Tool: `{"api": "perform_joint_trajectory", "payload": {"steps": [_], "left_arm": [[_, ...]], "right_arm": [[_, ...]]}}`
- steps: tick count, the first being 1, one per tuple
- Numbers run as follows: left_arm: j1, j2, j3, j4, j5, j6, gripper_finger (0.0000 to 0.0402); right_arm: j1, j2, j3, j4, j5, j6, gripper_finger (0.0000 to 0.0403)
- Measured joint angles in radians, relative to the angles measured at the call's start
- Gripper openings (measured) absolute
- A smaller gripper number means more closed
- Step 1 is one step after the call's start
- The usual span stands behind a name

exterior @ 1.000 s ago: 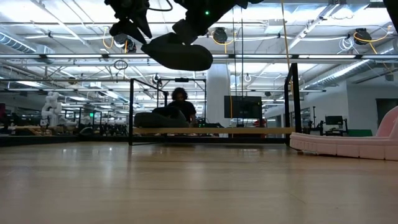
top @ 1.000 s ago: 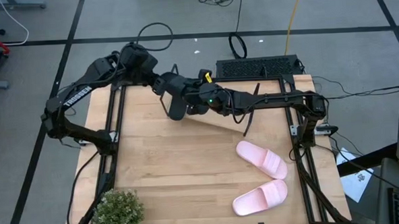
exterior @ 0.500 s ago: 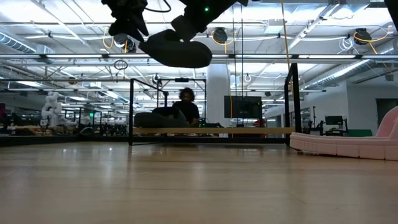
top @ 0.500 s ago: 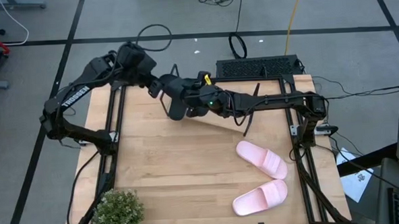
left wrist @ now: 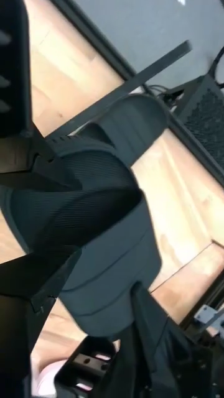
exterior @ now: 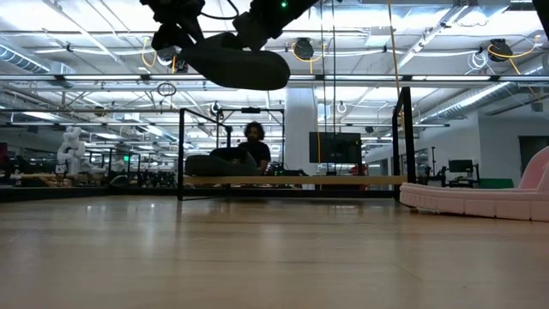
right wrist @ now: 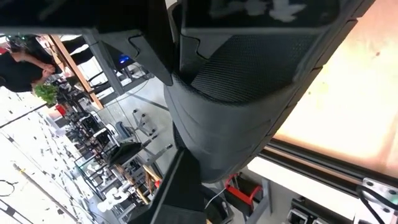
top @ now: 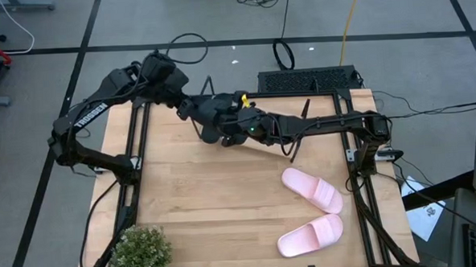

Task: Pick and place slides into the shelf
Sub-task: Put the black slipper on the shelf

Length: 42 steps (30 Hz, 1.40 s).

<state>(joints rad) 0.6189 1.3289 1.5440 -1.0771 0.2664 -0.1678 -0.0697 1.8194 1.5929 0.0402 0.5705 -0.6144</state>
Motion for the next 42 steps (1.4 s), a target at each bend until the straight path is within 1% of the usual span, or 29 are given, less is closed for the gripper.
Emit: {"api": "perform_joint_trajectory", "payload": {"steps": [5,12,18,28,32,38,42], "left_arm": [[-0.012,0.0,0.0,-0.047,0.004,-0.01,0.0147],[-0.017,0.0,0.0,-0.049,0.032,-0.025,0.0147],[-0.009,0.0,0.0,-0.049,0.021,-0.024,0.0147],[0.035,0.0,0.0,-0.05,0.062,-0.025,0.0147],[0.051,0.0,0.0,-0.056,0.104,-0.029,0.0147],[0.054,0.0,0.0,-0.057,0.112,-0.029,0.0147],[0.054,0.0,0.0,-0.046,0.154,-0.037,0.0147]], "right_arm": [[0.002,0.0,0.0,0.0,-0.001,0.0,0.0],[0.002,0.0,0.0,0.0,0.0,0.0,0.0],[0.004,0.0,0.0,0.0,0.004,-0.004,0.0],[0.006,-0.001,0.0,0.016,0.011,-0.028,0.0],[0.006,-0.011,0.0,0.023,0.009,-0.031,0.0],[0.005,-0.026,0.0,0.039,0.009,-0.031,0.0],[0.006,-0.029,0.0,0.038,0.009,-0.029,0.0]]}}
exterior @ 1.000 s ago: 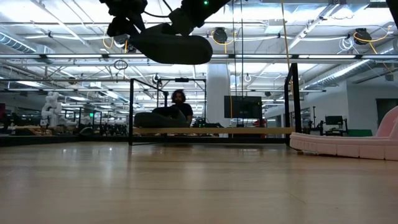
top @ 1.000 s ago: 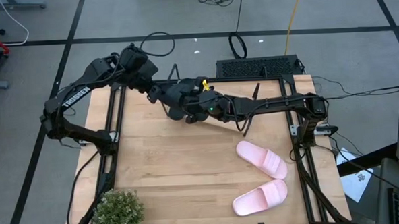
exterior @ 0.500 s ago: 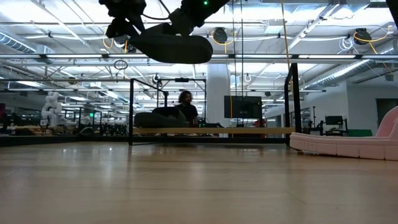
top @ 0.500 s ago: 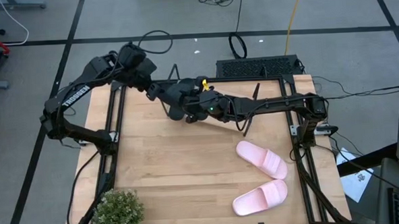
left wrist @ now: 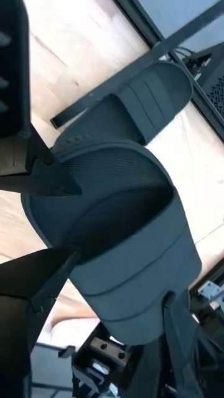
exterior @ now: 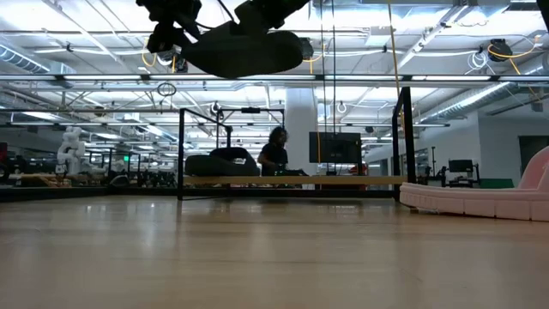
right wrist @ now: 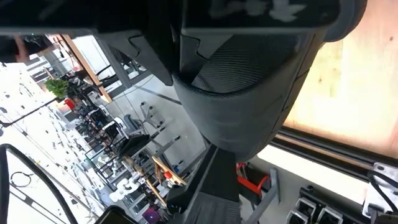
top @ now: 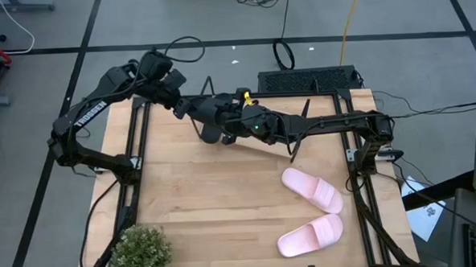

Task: Pick and place slides into the shelf
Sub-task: Put the black slipper on the shelf

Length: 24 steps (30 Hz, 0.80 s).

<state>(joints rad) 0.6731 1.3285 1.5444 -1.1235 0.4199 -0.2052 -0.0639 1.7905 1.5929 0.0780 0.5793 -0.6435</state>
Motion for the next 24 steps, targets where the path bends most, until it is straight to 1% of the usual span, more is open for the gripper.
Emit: {"api": "perform_joint_trajectory", "payload": {"steps": [12,16,19,21,24], "left_arm": [[0.002,-0.008,0.0,0.023,0.025,-0.005,0.0147],[0.003,-0.031,0.0,0.045,0.032,-0.005,0.0147],[0.015,-0.061,0.0,0.103,0.077,-0.01,0.0147],[0.025,-0.085,0.0,0.133,0.087,-0.026,0.0147],[0.035,-0.101,0.0,0.125,0.087,-0.053,0.0147]], "right_arm": [[0.0,0.0,0.0,0.002,0.001,0.002,0.0],[0.0,0.0,0.0,0.005,0.0,0.003,0.0],[0.0,0.0,0.001,0.004,0.0,0.002,0.0],[0.0,0.0,0.001,0.008,0.0,0.002,0.0],[0.0,0.0,0.001,0.021,0.001,-0.002,0.0]]}}
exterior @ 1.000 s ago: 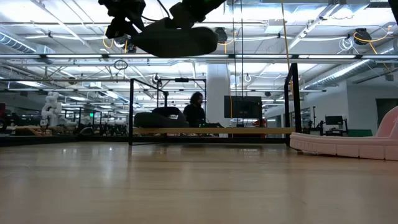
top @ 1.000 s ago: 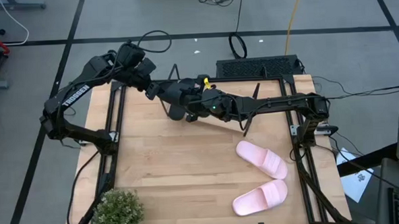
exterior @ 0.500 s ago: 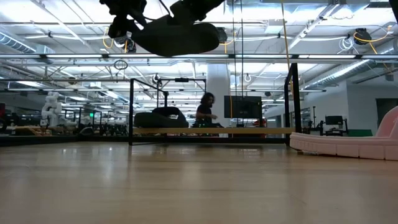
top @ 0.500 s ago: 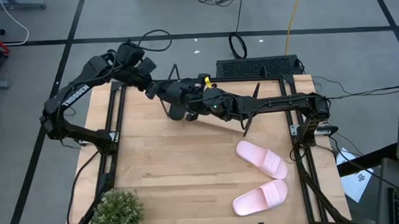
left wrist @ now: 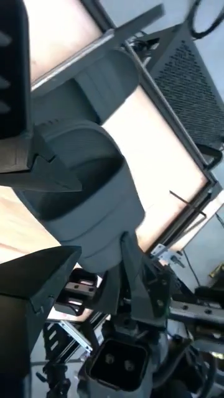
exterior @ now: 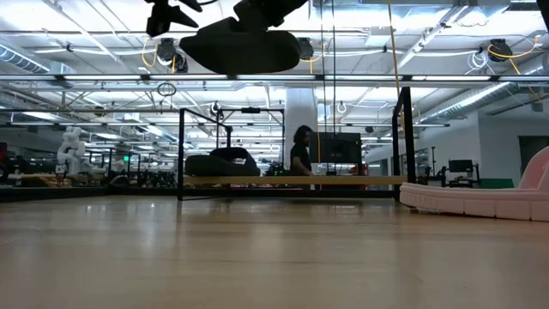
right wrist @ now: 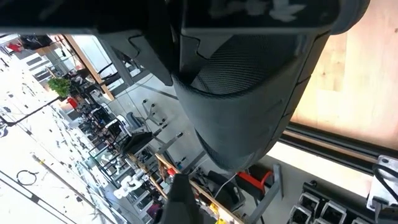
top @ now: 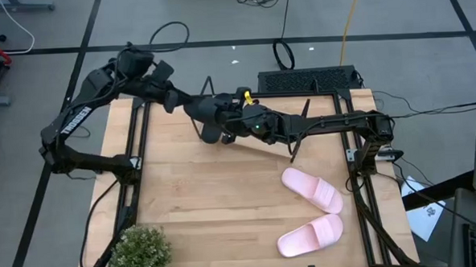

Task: Pick and place slides into the shelf
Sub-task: Put the black slipper on the shelf

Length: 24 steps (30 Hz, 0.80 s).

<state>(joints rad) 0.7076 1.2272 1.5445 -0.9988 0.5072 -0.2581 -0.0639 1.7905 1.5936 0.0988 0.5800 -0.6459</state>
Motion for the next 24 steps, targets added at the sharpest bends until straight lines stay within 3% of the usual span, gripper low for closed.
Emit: {"api": "perform_joint_trajectory", "payload": {"steps": [10,18,24], "left_arm": [[-0.002,-0.004,0.0,-0.044,0.033,-0.018,0.0147],[-0.001,-0.05,0.0,0.025,0.035,-0.075,0.0147],[-0.001,-0.102,0.0,0.151,-0.004,-0.184,0.0147]], "right_arm": [[0.0,0.0,0.0,0.046,0.016,-0.032,0.0],[-0.034,0.0,0.0,-0.001,0.252,-0.078,0.0],[-0.04,0.0,0.0,-0.111,0.488,-0.156,0.0]]}}
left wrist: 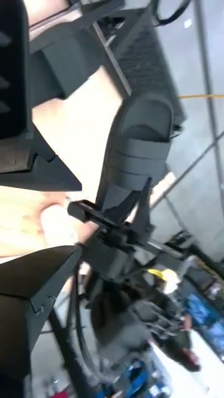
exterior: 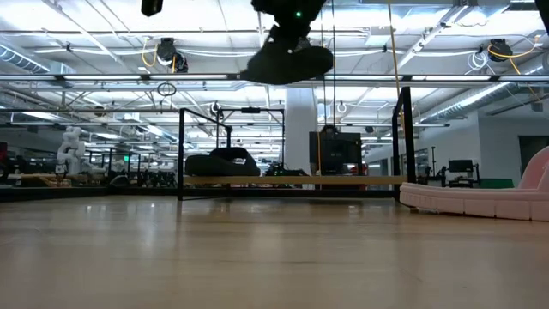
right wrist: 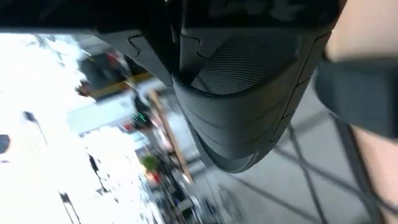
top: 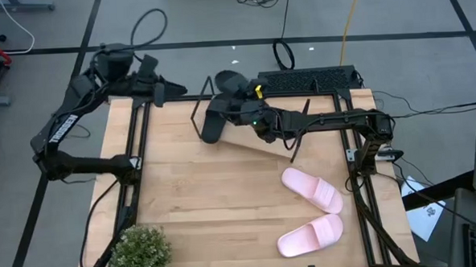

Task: Pick and place slides into the shelf
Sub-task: Put the black slipper on the shelf

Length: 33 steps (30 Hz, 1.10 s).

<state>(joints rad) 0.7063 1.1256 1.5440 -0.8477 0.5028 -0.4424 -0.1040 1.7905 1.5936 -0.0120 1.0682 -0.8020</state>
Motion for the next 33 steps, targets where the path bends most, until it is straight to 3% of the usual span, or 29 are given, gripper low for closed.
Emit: {"api": "perform_joint_trajectory", "payload": {"steps": [5,11,17,22,33], "left_arm": [[-0.001,-0.03,0.0,0.041,-0.014,0.012,0.0147],[-0.001,-0.034,0.0,0.037,-0.017,0.056,0.0147],[-0.001,-0.034,0.0,0.036,-0.016,0.076,0.0147],[-0.001,-0.034,0.0,0.037,-0.016,0.084,0.0147],[-0.024,-0.033,0.0,0.038,-0.012,0.098,0.0147]], "right_arm": [[0.014,0.001,0.037,-0.008,0.138,-0.095,0.0],[0.049,0.002,0.183,0.063,0.184,-0.105,0.0],[0.064,0.042,0.312,0.131,0.456,-0.164,0.0],[0.114,0.059,0.311,0.169,0.506,-0.069,0.0],[0.162,0.15,0.311,0.382,0.504,0.06,0.0]]}}
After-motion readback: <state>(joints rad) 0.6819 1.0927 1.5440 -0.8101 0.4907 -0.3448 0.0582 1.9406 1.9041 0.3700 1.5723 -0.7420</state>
